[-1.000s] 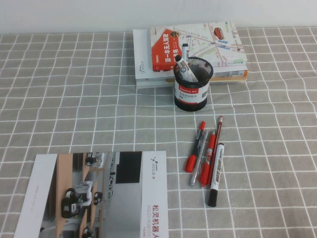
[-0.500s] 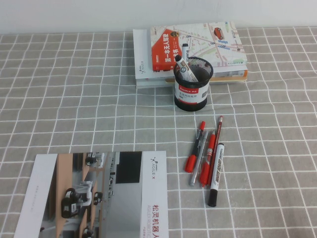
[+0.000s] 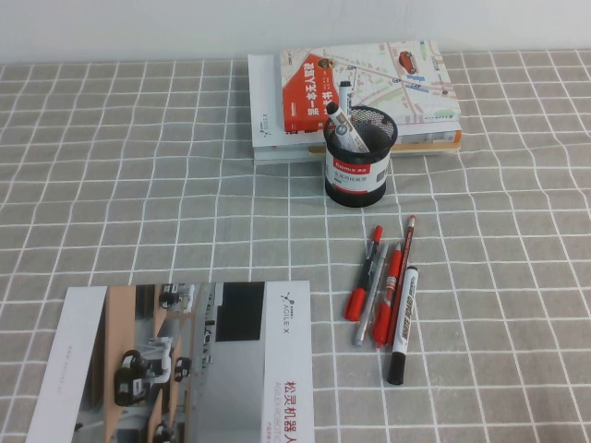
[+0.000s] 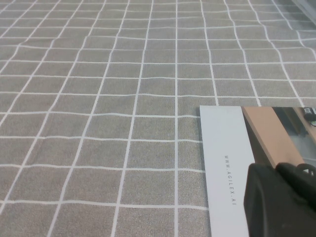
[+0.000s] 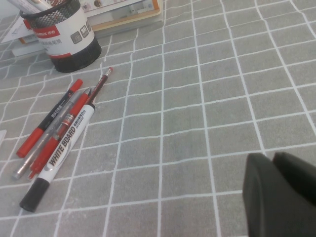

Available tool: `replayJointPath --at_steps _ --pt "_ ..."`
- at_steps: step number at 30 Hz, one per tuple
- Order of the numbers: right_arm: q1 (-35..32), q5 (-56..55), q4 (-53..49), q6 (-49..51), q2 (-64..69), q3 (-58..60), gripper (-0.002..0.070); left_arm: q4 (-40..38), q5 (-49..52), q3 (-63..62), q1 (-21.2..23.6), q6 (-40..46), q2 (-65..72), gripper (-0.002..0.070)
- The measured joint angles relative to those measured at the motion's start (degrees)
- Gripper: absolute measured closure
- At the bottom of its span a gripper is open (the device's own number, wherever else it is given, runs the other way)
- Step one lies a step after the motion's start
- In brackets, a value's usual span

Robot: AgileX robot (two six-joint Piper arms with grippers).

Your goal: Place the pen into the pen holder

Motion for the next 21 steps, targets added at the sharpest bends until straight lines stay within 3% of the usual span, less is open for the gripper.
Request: replayJointPath --at_steps 8,10,16,21 --pt "0.00 -0.17 -2.42 0.00 0.00 0.00 0.0689 0.00 0.00 0.00 0.00 0.00 0.00 0.0678" --pt "0.00 -2.06 4.46 0.29 0.00 0.00 0.0689 0.00 0.00 0.00 0.00 0.00 0.00 0.0678" --pt "0.00 -6.97 46.54 3.39 0.00 0.00 0.0689 0.00 0.00 0.00 0.00 0.00 0.00 0.0678" --pt "0.00 -9.03 56.12 -1.49 0.00 0.00 0.0689 0.00 0.00 0.00 0.00 0.00 0.00 0.0678"
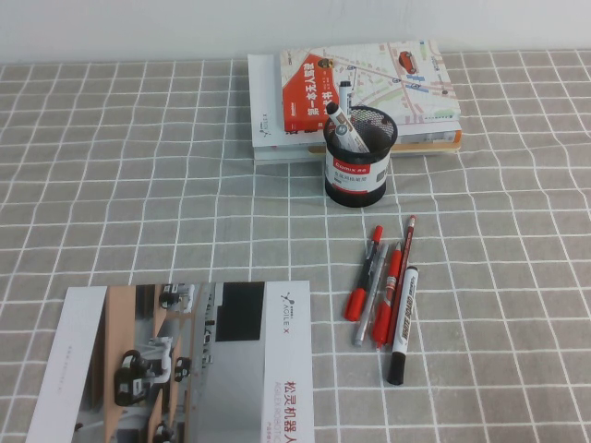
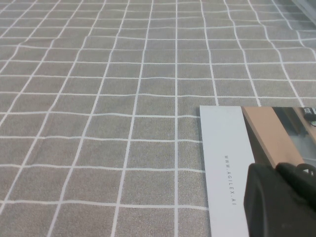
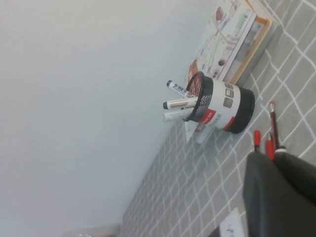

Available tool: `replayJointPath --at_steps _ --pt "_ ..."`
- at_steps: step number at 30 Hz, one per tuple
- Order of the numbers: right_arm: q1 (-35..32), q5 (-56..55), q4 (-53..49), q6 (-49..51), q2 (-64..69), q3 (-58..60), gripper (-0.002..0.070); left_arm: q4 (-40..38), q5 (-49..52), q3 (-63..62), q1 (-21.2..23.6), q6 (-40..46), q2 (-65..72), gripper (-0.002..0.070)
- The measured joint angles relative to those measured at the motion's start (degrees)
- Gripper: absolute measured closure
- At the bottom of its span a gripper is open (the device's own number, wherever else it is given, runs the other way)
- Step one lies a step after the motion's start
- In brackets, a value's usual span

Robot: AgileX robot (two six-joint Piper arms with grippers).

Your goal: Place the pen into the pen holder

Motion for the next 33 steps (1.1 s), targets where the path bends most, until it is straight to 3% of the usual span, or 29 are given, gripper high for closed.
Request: replayJointPath --at_steps 9,14,21,28,33 --pt "0.00 0.83 1.37 -10.88 0.00 0.00 0.0689 0.00 0.00 0.00 0.00 0.00 0.00 0.0678" --pt "0.00 8.29 -8.82 -13.98 4.85 -6.42 0.0689 0.00 0.00 0.00 0.00 0.00 0.00 0.0678" --pt "0.00 30.04 -34.42 -13.61 31.25 -28.67 0.0689 0.00 0.00 0.00 0.00 0.00 0.00 0.0678" --pt "0.00 50.10 -42.50 -14.89 58.16 -48.91 0.0689 0.00 0.00 0.00 0.00 0.00 0.00 0.0678" --pt "5.92 55.41 -49.20 -11.96 72.14 -58.34 0.0689 0.00 0.00 0.00 0.00 0.00 0.00 0.0678"
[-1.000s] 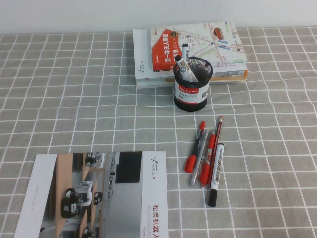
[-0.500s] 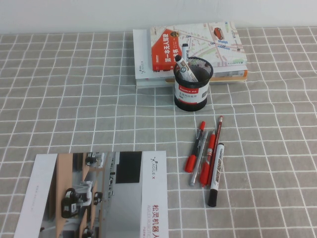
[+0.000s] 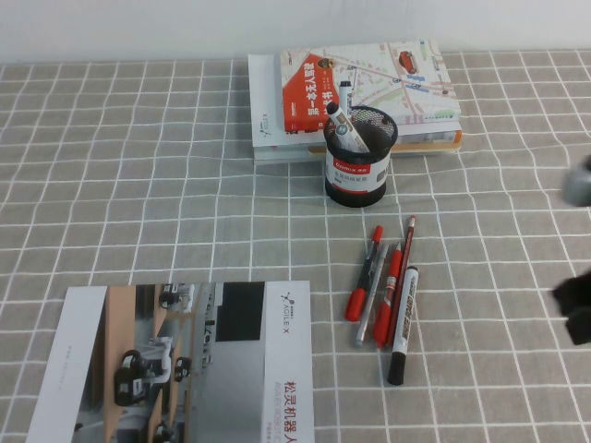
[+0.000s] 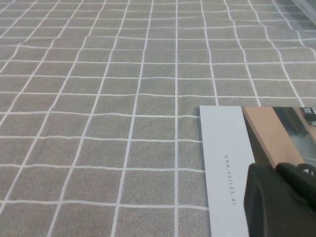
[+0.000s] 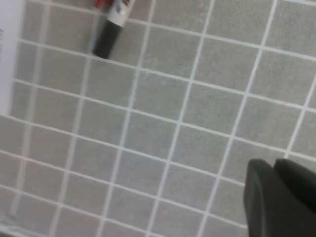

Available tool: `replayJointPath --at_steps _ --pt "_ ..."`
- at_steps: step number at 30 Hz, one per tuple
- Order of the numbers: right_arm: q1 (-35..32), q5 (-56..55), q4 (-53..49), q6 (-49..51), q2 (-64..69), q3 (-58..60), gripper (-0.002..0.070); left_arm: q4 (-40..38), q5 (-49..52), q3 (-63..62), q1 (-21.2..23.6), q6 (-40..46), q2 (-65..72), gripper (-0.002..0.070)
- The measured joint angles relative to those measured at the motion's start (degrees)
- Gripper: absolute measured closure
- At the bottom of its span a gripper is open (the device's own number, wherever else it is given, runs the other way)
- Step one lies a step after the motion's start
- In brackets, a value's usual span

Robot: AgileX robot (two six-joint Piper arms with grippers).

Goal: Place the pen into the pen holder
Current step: Pick up the pen on the table

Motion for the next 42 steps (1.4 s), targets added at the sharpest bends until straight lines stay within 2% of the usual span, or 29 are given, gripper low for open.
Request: replayJointPath --at_steps 5,9,19,21,25,28,42 --pt "12.72 1.96 -14.20 10.15 12.41 -9.96 0.0689 0.00 0.00 0.00 0.00 0.00 0.00 0.0678" --pt "18.03 0.95 -17.96 13.61 20.05 -16.37 0.0689 0.00 0.00 0.00 0.00 0.00 0.00 0.0678" --pt "16.79 -4.99 -15.23 19.72 29.74 -20.29 0.0668 0.00 0.00 0.00 0.00 0.00 0.00 0.0678" --pt "16.58 -6.75 -14.56 20.28 30.89 -20.71 0.0623 0.00 0.00 0.00 0.00 0.00 0.00 0.0678" --pt "16.58 -9.66 -11.03 20.54 33.28 -21.75 0.0468 0.00 0.00 0.00 0.00 0.00 0.00 0.0678" --pt "16.58 -10.55 -8.84 20.63 35.18 -22.54 0.0414 0.00 0.00 0.00 0.00 0.00 0.00 0.0678" --pt "16.58 -12.66 -7.78 23.37 40.60 -23.19 0.0405 0.00 0.00 0.00 0.00 0.00 0.00 0.0678"
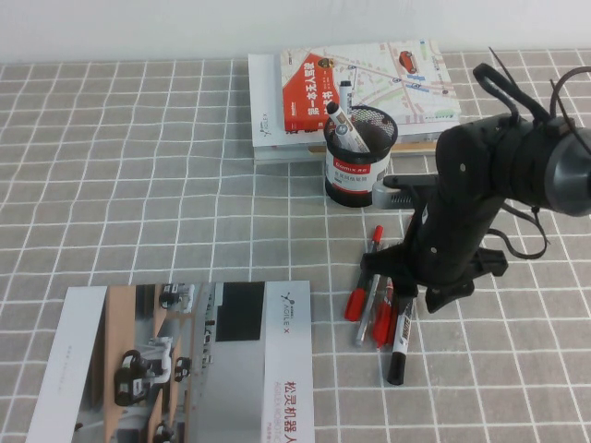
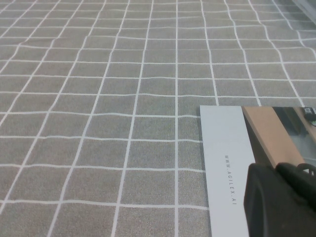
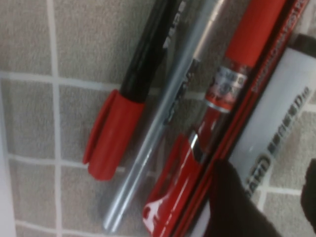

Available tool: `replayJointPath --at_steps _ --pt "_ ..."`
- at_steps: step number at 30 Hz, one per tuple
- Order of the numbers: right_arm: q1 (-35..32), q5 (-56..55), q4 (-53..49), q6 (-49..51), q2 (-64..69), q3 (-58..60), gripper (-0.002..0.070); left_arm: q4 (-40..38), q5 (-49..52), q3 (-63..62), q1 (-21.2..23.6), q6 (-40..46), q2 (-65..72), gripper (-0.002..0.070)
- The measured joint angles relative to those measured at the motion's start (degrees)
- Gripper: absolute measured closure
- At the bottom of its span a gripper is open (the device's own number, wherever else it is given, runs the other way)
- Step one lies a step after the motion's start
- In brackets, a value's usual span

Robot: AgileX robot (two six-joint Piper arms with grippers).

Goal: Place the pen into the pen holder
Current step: Pick up the pen on the table, then place the pen onto the pen holder

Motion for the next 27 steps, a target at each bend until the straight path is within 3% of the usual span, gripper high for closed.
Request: replayJointPath --at_steps 4,11,18,22,27 --pt "0.00 -0.39 -0.11 0.19 1.03 -0.13 0.0431 0.00 0.00 0.00 0.00 0.00 0.00 0.0678" --pt "0.00 -0.67 -0.38 0.24 1.31 -0.13 0.0577 0.00 0.00 0.00 0.00 0.00 0.00 0.0678" --pt "0.41 -2.88 -3.36 0.33 -2.39 0.43 0.0580 0.00 0.00 0.00 0.00 0.00 0.00 0.0678" --pt "3.23 -12.38 -8.40 0.33 -12.58 5.45 0.0580 0.00 0.00 0.00 0.00 0.00 0.00 0.0678" --pt "6.56 -36.30 -13.11 0.33 -27.06 19.86 0.0580 0.00 0.00 0.00 0.00 0.00 0.00 0.0678"
